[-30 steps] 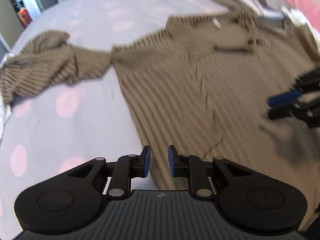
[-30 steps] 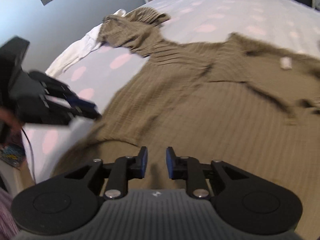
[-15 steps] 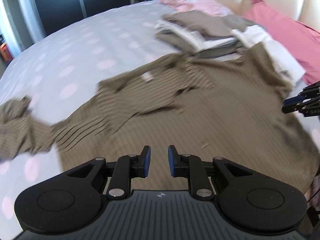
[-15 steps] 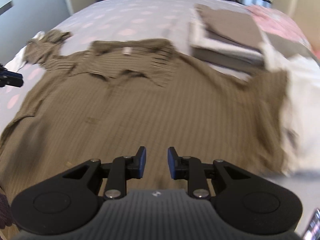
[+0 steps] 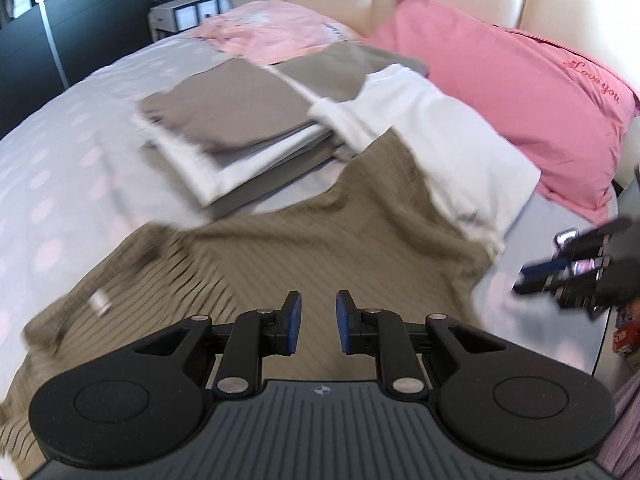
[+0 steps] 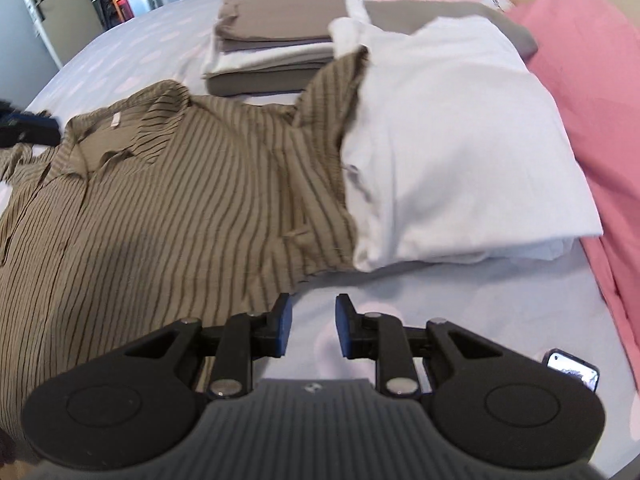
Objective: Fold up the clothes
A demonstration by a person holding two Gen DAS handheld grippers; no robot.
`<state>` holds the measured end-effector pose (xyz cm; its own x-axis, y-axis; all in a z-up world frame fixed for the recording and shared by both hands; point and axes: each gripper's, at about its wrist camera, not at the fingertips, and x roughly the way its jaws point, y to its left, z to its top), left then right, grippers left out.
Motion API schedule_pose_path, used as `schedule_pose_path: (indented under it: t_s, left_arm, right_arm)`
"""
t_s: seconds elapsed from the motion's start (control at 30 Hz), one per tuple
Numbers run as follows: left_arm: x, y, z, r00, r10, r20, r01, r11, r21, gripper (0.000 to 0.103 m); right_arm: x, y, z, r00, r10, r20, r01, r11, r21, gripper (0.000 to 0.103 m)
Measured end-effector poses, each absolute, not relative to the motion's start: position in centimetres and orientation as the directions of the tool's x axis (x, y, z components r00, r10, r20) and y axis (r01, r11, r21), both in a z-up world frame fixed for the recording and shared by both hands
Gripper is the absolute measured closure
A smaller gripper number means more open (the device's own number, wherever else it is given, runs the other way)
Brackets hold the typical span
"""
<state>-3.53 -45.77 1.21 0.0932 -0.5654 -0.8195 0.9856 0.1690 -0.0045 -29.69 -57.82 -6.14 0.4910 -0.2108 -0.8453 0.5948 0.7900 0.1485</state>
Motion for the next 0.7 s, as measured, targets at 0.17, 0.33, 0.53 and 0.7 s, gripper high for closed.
schedule_pose_path:
  t_s: [0.17, 0.33, 0.53, 0.7]
  left_arm:
    - [-4.0, -52.5, 0.4, 0.057, -0.547, -0.835, 0.987, 0.156, -0.035, 0.085]
    - [-4.2, -59.0, -0.6, 0.013, -0.53, -0.848, 0.982, 0.168, -0.09, 0.084]
    - [-4.4, -65.6, -2.0, -0.035, -0.485, -0.874, 0.966, 0.207, -0.153, 0.075]
    - [-5.2, -69.2, -3.5, -0.04, -0.428, -0.903, 0.967, 0.21, -0.143, 0.074]
  right_arm:
    - [-29.4, -59.7, -7.2, 0.524, -0.166, -0.836, 0.637, 0.728, 0.255, 0.06]
    - [-29.0, -60.7, -8.4, 0.517, -0.148, -0.843, 0.658, 0.699, 0.28, 0.06]
    - [-29.7, -61.8, -9.2, 0.495, -0.153, -0.855, 0.691, 0.666, 0.281, 0.06]
    - [-29.4, -62.5, -9.3, 0.513, -0.151, -0.845, 0.697, 0.648, 0.308, 0.06]
